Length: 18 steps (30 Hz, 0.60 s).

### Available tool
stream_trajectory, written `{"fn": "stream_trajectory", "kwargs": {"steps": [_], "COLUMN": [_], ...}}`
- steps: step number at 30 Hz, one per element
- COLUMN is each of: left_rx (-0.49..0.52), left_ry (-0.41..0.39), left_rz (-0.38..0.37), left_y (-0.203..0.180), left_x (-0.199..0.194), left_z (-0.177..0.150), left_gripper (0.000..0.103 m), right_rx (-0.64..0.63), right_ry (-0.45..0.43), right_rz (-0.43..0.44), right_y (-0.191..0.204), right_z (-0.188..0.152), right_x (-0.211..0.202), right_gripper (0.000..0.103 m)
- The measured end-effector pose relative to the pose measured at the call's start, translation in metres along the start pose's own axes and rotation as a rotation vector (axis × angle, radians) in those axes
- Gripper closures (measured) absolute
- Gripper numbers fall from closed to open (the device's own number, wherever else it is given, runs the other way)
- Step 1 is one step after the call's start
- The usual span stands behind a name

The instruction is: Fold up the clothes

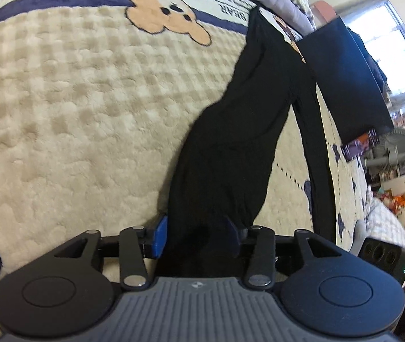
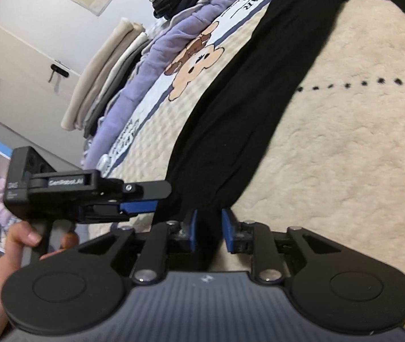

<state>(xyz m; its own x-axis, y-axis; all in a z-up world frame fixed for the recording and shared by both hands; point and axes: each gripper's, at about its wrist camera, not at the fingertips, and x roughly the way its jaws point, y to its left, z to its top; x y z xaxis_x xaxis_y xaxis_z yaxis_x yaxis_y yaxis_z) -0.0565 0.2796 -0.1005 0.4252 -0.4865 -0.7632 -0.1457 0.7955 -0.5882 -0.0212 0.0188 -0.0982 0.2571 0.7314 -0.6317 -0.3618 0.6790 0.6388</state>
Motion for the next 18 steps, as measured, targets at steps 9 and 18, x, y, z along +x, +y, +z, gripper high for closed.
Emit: {"fn": "stream_trajectory", "kwargs": {"steps": [9,18], "left_rx": [0.033,0.024], "left_ry": [0.084,-0.013], "left_rz": [0.021,-0.005], "left_y": [-0.009,-0.017], "left_x": [0.007,0.027], "left_z": [0.012,0.077], "left_gripper": [0.053,0.053], "right_rx": [0.000,0.121], "right_ry": [0.072,-0.087], "right_rz": [-0.051,-0.098], "right_y": [-0.012,-0.049], "right_z": [-0.001,0.057], "right_x": [-0.027,-0.036], "right_gripper": [0.093,0.067]}}
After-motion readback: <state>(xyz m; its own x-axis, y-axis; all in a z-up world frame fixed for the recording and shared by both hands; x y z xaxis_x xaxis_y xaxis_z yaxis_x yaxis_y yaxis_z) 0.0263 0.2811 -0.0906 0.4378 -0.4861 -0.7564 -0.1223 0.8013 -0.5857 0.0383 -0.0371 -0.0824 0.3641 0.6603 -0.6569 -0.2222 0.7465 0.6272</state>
